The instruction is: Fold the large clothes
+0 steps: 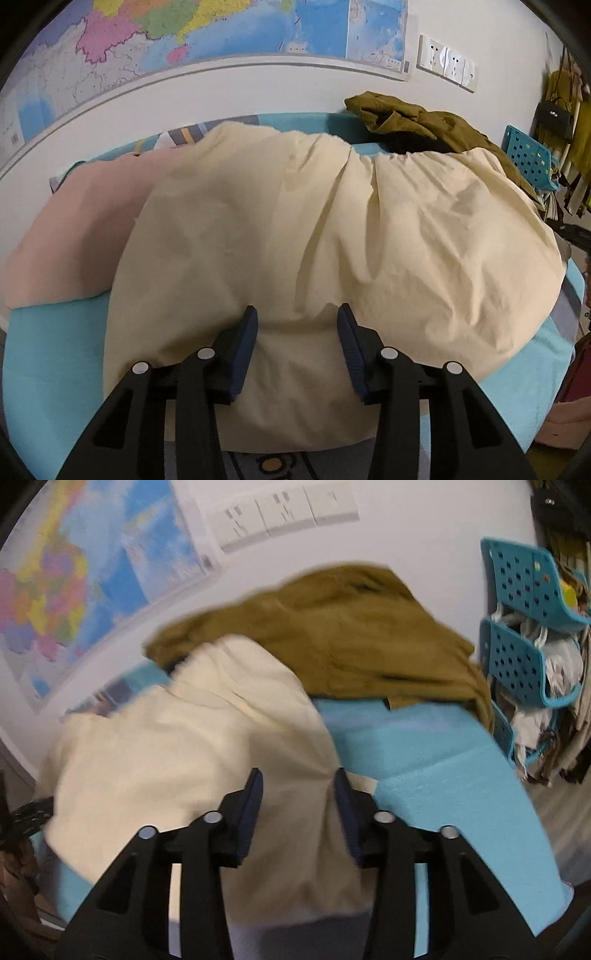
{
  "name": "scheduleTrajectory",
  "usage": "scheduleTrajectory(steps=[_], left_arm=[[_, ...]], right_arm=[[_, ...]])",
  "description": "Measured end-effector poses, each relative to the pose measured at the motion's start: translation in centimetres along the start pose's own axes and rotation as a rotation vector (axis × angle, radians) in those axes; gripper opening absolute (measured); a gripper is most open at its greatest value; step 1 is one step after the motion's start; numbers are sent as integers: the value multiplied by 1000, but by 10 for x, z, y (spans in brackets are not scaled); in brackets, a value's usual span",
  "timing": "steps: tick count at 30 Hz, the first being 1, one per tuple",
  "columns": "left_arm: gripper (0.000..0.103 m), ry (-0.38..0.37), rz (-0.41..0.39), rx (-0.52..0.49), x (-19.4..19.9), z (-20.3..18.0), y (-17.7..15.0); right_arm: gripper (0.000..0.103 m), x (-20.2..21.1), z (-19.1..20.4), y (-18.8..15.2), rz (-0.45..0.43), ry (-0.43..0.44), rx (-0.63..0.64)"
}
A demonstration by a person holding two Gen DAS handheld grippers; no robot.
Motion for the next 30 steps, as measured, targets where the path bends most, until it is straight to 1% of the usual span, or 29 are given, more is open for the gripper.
scheduleTrajectory(steps=[2,3,4,5,6,7,9,11,12,14,15,16,18,19,21,22,24,27,28,29,30], left_arm=[[45,2,-1,1,1,-1,1],[45,1,-3,2,-1,-1,1],[47,-1,-7,2,0,-3,2],[48,-3,-10,0,-1,-2,4],[49,-1,-12,0,-2,-3,3],[50,-2,-11,2,-2,-4,4],[50,0,-9,8,-3,-5,3],[51,7,-12,8,-1,-3,2],[51,13,-13,7,0,-2,1],[58,24,-22,10,3,-4,1],[59,32,-32,11,5,-5,2],[60,35,-38,11,8,-6,2],[61,34,-42,11,9,-9,3],[61,37,-44,13,10,-10,3],[62,27,-50,12,12,-12,4],[62,24,-51,14,13,-12,4],[62,19,-53,12,14,-14,4],[64,24,-38,16,12,-15,2],[64,23,-33,19,11,-14,1],[64,22,-29,22,10,-14,0],[65,22,-25,27,10,-12,-1]], right_arm=[[45,11,23,1,-20,77,44],[47,14,37,-1,-12,109,82],[48,13,46,-4,0,120,113],[47,12,53,-9,15,118,140],[48,5,58,-17,50,113,175],[47,-1,58,-24,72,96,187],[46,-19,42,-33,119,32,150],[45,-27,32,-37,120,37,92],[46,-27,31,-37,119,30,88],[49,-23,40,-30,106,-1,110],[49,-19,47,-28,92,4,122],[50,-14,62,-23,64,35,150],[51,-9,79,-14,39,79,192],[52,-8,97,-12,31,113,230],[53,-12,118,-12,39,161,278],[53,-20,134,-16,57,211,302],[54,-36,149,-22,97,245,322],[55,-60,157,-39,174,247,338],[59,-71,156,-46,219,225,339],[61,-77,156,-50,246,213,345],[62,-77,156,-50,246,216,340]])
Point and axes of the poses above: each gripper's, at about its wrist camera, not at the fingertips, and x roughly against the way its jaws point, z to its left, y to its top, the point moved 7 cm from there along -x, roughly the way its jaws point, and after that the axes turned 10 degrees about y, right-handed, at the moved point
